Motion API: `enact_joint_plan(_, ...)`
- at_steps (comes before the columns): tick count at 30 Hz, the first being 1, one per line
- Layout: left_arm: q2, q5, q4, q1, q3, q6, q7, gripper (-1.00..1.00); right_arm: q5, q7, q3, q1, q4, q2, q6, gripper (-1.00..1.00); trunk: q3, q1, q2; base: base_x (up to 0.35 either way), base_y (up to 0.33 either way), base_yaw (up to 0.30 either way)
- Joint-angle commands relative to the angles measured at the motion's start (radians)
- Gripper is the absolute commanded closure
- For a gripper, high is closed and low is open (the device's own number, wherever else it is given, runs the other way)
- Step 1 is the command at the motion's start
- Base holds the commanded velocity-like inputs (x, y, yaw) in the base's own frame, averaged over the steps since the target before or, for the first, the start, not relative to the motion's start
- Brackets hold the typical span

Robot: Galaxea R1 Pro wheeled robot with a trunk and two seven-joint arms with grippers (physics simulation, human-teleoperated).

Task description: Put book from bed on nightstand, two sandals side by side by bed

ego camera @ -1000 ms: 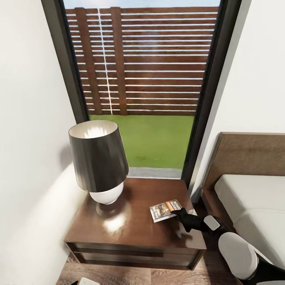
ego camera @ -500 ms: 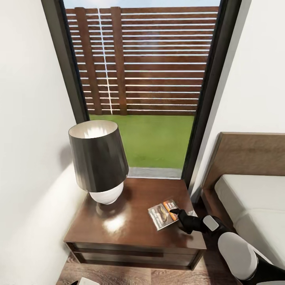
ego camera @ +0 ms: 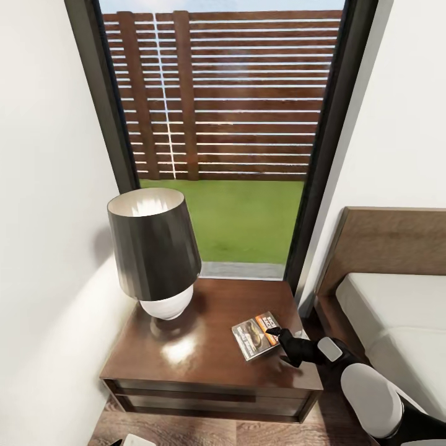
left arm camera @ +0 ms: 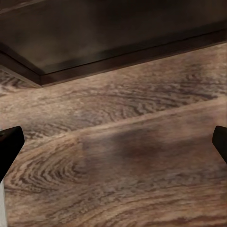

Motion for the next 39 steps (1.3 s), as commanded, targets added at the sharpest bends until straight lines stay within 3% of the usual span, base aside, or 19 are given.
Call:
enact_joint_plan(1,0.001,0.009,0.0,0.0,-0.009,-0.003,0.004,-1.0,-0.01,-0.003,0.002,0.0,-0.001,0.0,0.005,-1.0,-0.001,0.0,0.0,0.0,0.0,0.0)
enact_joint_plan(4,0.0,0.008,0.0,0.0,-0.008,-0.002,0.004,-1.0,-0.01,-0.003,0.002,0.0,-0.001,0.0,0.005,-1.0,-0.001,0.0,0.0,0.0,0.0,0.0)
enact_joint_plan(39,-0.001,0.008,0.0,0.0,-0.007,0.0,0.003,-1.0,-0.01,-0.003,0.0,0.0,-0.001,-0.001,0.005,-1.0,0.109,-0.134,0.245,0.0,0.0,0.0)
